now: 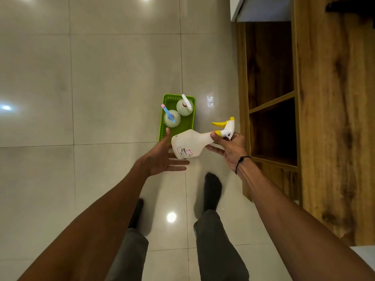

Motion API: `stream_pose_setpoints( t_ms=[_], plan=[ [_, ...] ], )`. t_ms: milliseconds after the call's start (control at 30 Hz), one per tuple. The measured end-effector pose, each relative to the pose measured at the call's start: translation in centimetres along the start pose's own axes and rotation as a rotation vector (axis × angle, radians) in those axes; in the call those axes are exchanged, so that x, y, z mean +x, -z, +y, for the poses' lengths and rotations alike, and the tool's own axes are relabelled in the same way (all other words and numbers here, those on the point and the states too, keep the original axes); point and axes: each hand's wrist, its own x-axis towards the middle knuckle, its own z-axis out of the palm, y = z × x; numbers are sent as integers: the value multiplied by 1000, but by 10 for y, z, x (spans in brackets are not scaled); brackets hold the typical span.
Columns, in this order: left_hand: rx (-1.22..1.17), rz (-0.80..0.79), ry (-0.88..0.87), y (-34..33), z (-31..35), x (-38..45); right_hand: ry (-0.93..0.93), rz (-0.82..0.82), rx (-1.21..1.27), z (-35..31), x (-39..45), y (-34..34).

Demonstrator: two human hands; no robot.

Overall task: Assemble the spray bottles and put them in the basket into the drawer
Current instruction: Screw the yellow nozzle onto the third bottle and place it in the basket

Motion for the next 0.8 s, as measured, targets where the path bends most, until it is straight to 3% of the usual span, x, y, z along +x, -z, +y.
stream_pose_setpoints(
  t_ms=[33, 200, 367, 500, 567, 800],
  plan=[
    [34, 13, 15, -1, -1, 1, 6, 0, 4, 0, 0, -1],
    [-70, -45, -273, 7, -12, 13, 8, 41, 18, -1, 4, 2],
    [-64, 91, -15, -8, -5, 12, 17, 19, -28, -4, 7, -2],
    [-142, 0, -209, -10, -5, 13, 19, 49, 18, -17, 10, -4],
    [-23, 7, -274, -14, -5, 10, 11, 59, -16, -23, 10, -8],
    [728, 355, -474, -30, -4, 25, 33, 16, -181, -30, 20, -20]
  ],
)
